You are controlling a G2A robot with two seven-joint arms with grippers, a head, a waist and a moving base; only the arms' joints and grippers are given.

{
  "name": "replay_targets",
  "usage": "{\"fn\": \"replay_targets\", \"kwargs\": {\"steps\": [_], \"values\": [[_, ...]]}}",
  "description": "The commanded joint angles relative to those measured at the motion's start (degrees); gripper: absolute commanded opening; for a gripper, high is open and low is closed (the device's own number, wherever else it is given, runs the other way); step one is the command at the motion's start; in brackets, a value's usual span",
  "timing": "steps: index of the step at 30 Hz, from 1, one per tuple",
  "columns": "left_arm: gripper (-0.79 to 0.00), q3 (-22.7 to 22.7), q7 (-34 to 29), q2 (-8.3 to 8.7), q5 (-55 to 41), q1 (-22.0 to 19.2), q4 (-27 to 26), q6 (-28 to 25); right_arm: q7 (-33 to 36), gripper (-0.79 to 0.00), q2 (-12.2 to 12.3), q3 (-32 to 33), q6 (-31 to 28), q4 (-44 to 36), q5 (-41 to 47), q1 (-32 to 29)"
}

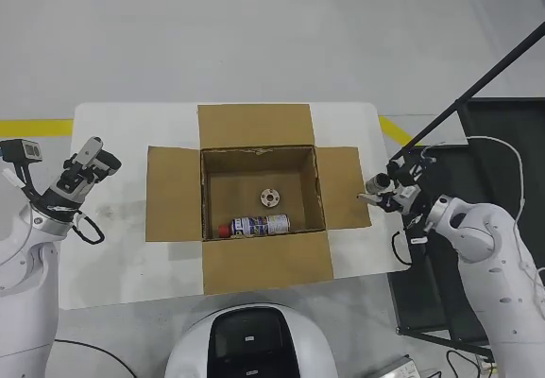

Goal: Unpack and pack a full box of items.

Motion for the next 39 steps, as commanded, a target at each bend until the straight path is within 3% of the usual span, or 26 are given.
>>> {"fn": "replay_targets", "kwargs": {"steps": [1, 9, 15, 30, 38, 39], "values": [[0.0, 0.0, 0.0, 0.0, 0.0, 0.0, 0.0, 0.0, -0.37, 0.0, 0.09, 0.43, 1.15, 3.66, 0.43, 1.14], [0.0, 0.0, 0.0, 0.0, 0.0, 0.0, 0.0, 0.0, 1.94, 0.0, 0.3, -2.33, 2.59, 23.52, 1.48, 11.6], [0.0, 0.0, 0.0, 0.0, 0.0, 0.0, 0.0, 0.0, 1.22, 0.0, -0.17, -6.57, 2.38, 34.09, 0.32, 17.81], [0.0, 0.0, 0.0, 0.0, 0.0, 0.0, 0.0, 0.0, -3.89, 0.0, -2.11, -15.38, 6.76, 50.45, -4.33, 29.62], [0.0, 0.0, 0.0, 0.0, 0.0, 0.0, 0.0, 0.0, -5.1, 0.0, -3.39, -19.35, 6.07, 56.86, -5.18, 34.2], [0.0, 0.0, 0.0, 0.0, 0.0, 0.0, 0.0, 0.0, -5.31, -0.105, -3.51, -19.75, 5.91, 57.59, -5.35, 34.62]]}}
